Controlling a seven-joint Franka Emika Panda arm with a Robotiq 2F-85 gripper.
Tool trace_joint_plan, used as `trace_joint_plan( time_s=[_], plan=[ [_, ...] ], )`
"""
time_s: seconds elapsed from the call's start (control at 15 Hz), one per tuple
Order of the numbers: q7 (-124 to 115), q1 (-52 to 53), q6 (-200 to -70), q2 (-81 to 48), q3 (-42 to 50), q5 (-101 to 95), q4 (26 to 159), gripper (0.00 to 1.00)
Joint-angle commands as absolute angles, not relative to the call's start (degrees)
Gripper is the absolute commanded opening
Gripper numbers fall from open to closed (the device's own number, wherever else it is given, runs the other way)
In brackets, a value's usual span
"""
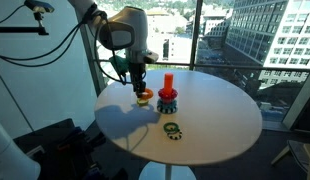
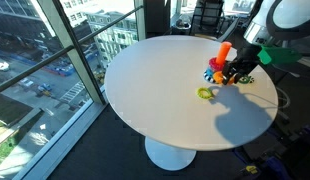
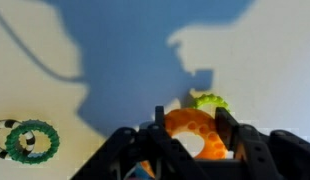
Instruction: Remove the orange ring from the stack on the rings stacking stand
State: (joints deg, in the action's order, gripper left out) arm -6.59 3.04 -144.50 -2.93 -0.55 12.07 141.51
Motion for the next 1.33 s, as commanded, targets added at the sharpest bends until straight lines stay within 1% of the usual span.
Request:
trace_joint_plan(
  time_s=[0.0, 0.07, 0.13, 0.2, 0.27, 0.8, 1.27],
  plan=[
    [-6.2, 2.0, -143.7, -6.4, -0.7, 11.8, 140.7, 0.67],
    [-6.4, 2.0, -143.5, -7.1, -0.7, 11.4, 140.6, 0.8],
    [-6.6, 2.0, -143.3, -7.5, -0.7, 11.0, 140.6, 0.86],
    [-6.8, 2.0, -143.1, -7.8, -0.6, 10.6, 140.6, 0.94],
    [-7.1, 2.1, -142.8, -7.9, -0.6, 9.8, 140.6, 0.99],
    [-9.1, 1.9, -132.2, -3.9, 0.6, 3.8, 138.9, 1.0],
    [-15.9, 0.6, -122.8, 4.6, 1.3, -4.4, 137.7, 1.0]
  ],
)
